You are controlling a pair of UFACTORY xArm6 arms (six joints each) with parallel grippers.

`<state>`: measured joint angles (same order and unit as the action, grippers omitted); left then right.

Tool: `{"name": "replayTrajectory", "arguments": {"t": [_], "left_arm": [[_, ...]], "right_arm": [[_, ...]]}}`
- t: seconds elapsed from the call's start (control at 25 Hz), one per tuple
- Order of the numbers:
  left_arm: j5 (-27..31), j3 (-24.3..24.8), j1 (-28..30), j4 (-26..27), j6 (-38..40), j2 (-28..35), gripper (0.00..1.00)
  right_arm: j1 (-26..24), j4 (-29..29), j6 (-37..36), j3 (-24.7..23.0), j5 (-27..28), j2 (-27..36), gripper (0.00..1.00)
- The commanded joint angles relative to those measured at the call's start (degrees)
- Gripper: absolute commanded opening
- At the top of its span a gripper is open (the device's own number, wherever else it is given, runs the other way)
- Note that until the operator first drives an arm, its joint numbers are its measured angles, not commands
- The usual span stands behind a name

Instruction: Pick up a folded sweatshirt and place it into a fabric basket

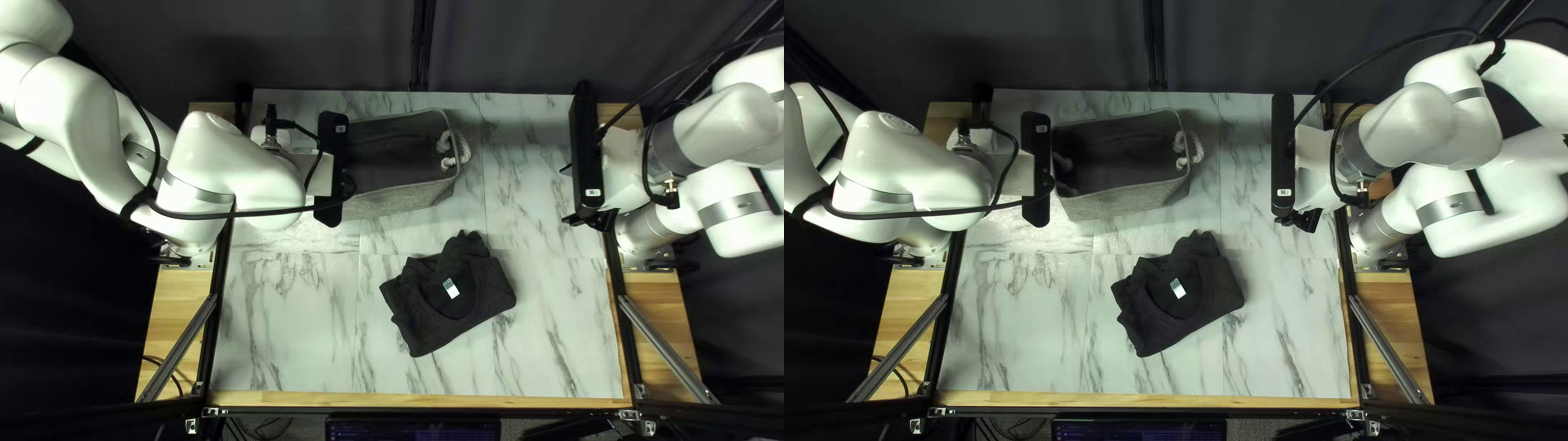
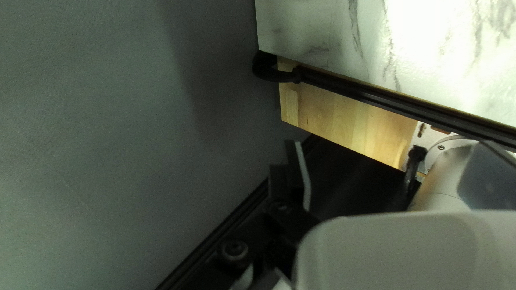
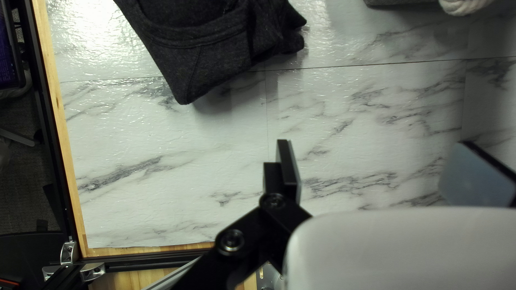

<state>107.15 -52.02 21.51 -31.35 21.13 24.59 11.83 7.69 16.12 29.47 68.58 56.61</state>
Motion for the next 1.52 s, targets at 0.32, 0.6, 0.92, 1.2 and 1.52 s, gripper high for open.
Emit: {"name": "replayTrajectory", "arguments": {"t": [0.32, 0.6, 0.92, 1.2, 1.52], "left_arm": [[0.0, 0.0, 0.0, 0.0, 0.0, 0.0, 1.0], [0.08, -1.48, 1.86, 0.54, 1.61, -1.79, 1.0], [-2.19, -9.07, 11.25, -1.07, 6.74, -12.15, 1.0], [-9.83, -10.99, 23.66, -2.14, 6.87, -16.6, 1.0], [-9.68, -11.05, 24.32, -2.03, 5.99, -16.32, 1.0]], "right_arm": [[0.0, 0.0, 0.0, 0.0, 0.0, 0.0, 1.0], [-0.29, 0.36, -0.88, 0.51, 1.28, 0.29, 1.0], [-6.62, -2.68, -7.55, 3.47, 4.8, -4.33, 1.0], [-13.03, -13.59, -20.03, 6.24, 5.69, -9.57, 1.0], [-13.46, -14.45, -20.96, 6.69, 6.13, -10.1, 1.0]]}}
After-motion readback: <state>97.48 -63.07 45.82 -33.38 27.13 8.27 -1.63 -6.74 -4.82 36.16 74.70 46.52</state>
